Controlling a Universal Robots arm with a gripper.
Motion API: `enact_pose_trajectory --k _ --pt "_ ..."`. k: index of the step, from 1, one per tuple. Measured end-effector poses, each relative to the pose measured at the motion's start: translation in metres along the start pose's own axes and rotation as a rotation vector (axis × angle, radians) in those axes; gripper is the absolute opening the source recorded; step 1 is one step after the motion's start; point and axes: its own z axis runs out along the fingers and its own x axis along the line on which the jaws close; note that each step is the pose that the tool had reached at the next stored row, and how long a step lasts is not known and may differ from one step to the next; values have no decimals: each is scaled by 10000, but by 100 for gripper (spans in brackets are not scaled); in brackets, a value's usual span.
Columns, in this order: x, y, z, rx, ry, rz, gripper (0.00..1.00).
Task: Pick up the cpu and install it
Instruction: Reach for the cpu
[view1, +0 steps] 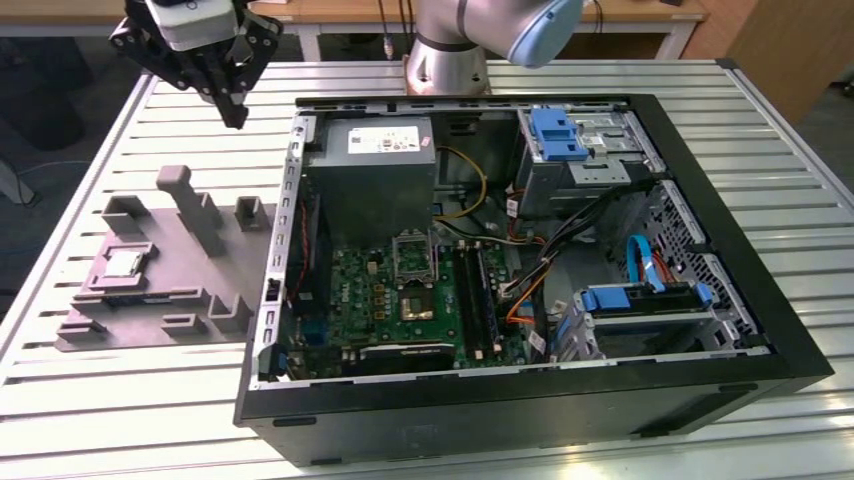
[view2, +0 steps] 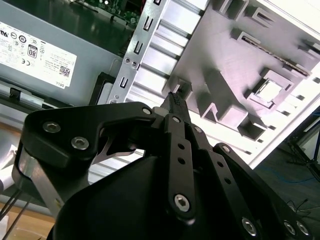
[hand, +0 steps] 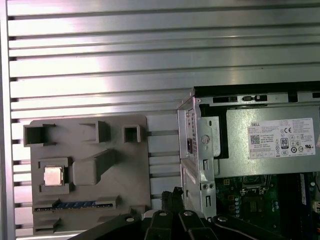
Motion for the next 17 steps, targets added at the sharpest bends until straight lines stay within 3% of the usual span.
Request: enact_pose_trajectory --k 17 --pt "44 -3 1 0 0 0 11"
